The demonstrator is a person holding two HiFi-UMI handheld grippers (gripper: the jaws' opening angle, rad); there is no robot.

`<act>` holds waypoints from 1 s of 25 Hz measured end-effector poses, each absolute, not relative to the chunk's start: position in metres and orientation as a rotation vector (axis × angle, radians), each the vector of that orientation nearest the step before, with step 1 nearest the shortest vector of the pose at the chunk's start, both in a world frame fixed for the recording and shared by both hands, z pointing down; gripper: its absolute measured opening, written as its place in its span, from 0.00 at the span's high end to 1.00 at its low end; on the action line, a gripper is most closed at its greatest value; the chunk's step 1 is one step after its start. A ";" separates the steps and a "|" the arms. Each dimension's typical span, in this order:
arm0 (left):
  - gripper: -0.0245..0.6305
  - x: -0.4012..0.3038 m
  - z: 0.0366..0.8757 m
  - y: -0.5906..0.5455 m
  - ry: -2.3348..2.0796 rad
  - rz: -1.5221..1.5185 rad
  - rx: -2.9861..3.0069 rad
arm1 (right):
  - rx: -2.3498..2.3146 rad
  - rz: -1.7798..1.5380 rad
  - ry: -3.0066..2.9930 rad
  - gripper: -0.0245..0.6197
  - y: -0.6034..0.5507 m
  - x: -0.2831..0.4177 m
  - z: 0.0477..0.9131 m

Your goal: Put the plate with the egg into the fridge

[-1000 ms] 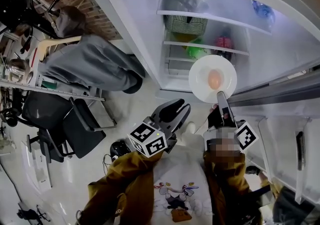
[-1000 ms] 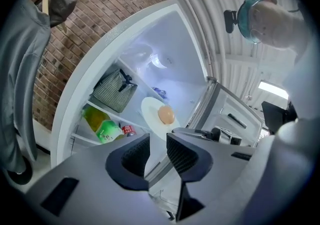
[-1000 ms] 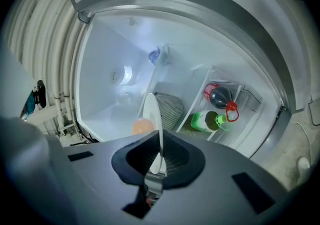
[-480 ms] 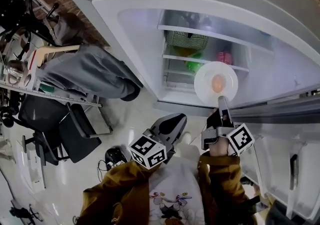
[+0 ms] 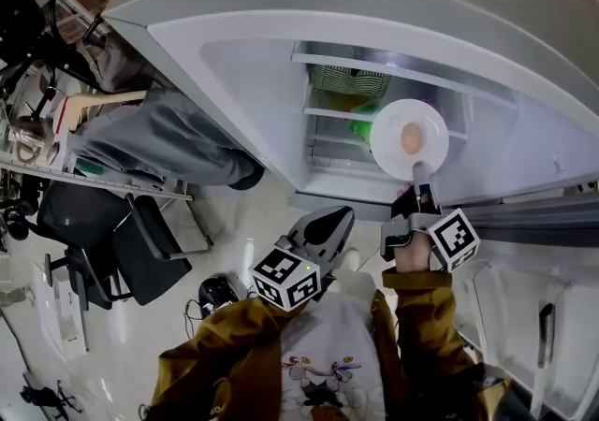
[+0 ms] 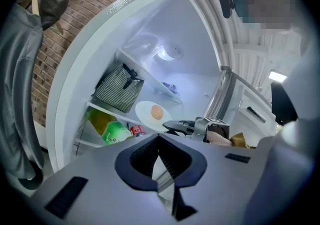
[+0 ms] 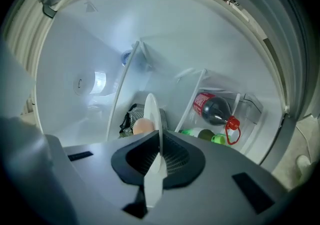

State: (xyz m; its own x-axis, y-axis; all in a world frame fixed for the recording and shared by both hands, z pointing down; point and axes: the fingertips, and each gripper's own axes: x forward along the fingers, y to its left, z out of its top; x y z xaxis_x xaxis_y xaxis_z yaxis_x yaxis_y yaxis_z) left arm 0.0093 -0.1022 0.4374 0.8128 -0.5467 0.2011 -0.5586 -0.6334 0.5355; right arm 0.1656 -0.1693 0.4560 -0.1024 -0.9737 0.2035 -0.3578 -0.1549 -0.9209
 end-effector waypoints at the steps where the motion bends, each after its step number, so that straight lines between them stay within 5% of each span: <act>1: 0.95 0.012 0.437 -0.105 -0.813 0.028 2.401 | -1.545 -1.266 1.487 0.94 -0.172 0.166 0.456; 25: 0.95 0.049 0.436 -0.150 -0.875 0.068 2.397 | -1.546 -1.310 1.393 0.94 -0.217 0.202 0.470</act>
State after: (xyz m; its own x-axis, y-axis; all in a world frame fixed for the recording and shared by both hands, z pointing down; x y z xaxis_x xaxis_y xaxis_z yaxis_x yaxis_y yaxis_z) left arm 0.0491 -0.1499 0.4359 0.7834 -0.5748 0.2363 -0.6044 -0.6161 0.5052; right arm 0.2021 -0.2166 0.4697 -0.0738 -0.9686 0.2376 -0.2962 -0.2062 -0.9326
